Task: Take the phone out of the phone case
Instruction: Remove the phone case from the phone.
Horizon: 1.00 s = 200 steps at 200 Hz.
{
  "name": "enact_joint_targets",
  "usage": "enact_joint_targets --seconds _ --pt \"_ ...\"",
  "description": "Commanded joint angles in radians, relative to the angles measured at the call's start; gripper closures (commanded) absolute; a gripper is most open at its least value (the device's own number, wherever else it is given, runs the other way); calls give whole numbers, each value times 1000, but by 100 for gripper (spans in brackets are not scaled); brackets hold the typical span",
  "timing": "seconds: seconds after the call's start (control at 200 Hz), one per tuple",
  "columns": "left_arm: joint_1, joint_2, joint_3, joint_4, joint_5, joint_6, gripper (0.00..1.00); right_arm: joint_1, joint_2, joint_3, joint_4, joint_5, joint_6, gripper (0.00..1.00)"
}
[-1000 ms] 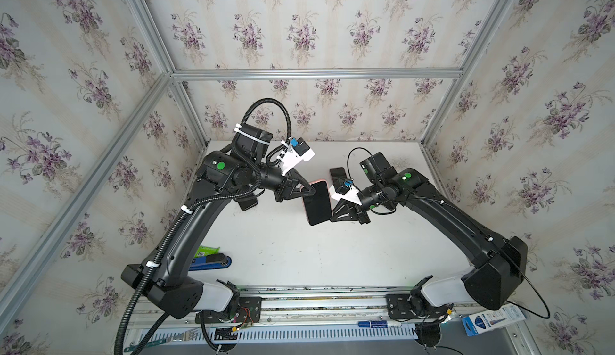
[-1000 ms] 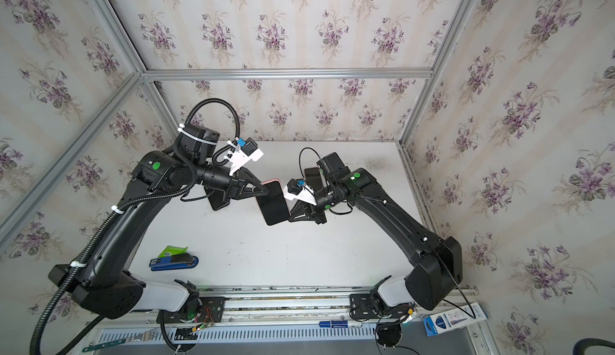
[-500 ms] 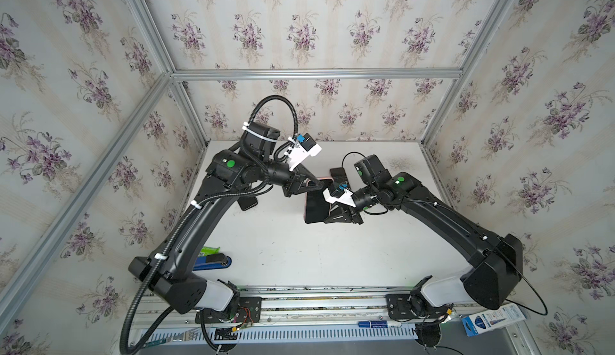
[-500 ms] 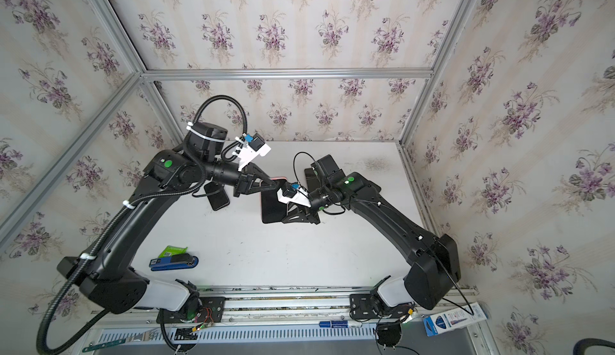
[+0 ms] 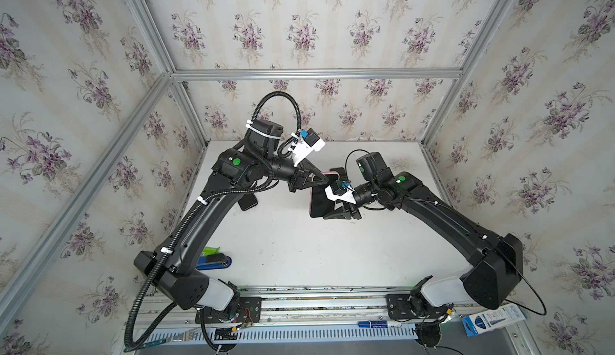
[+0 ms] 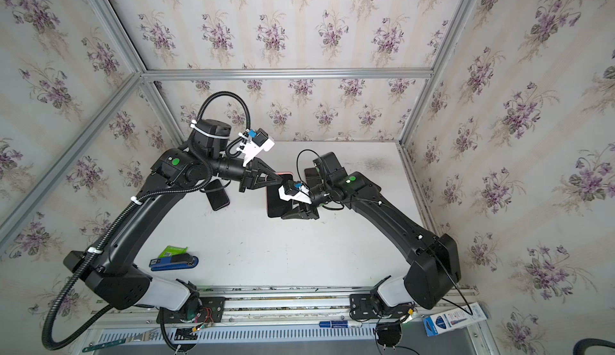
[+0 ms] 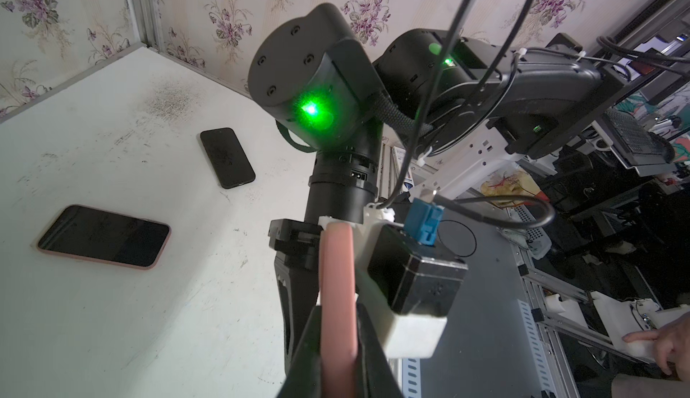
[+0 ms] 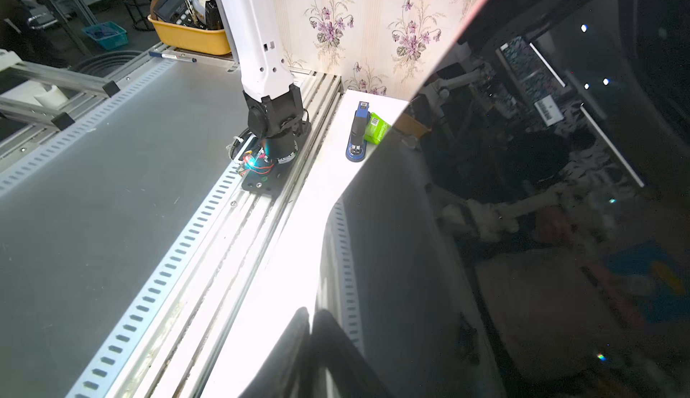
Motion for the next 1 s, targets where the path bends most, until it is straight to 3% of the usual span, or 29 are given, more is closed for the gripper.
enact_joint_targets --seconds 0.0,0.175,0.56,0.73,0.994 --pt "-1 -1 20 51 105 -29 100 -3 -2 11 4 35 -41 56" --pt "8 -5 19 51 108 -32 100 -13 -29 -23 -6 46 -39 49" --pt "27 -10 18 52 112 -3 100 -80 -89 -88 45 -47 72 48" --pt "29 -16 21 51 101 29 100 -80 -80 -80 61 -114 132 53" --pt "36 -9 38 52 101 47 100 -80 -106 -84 20 -138 140 71"
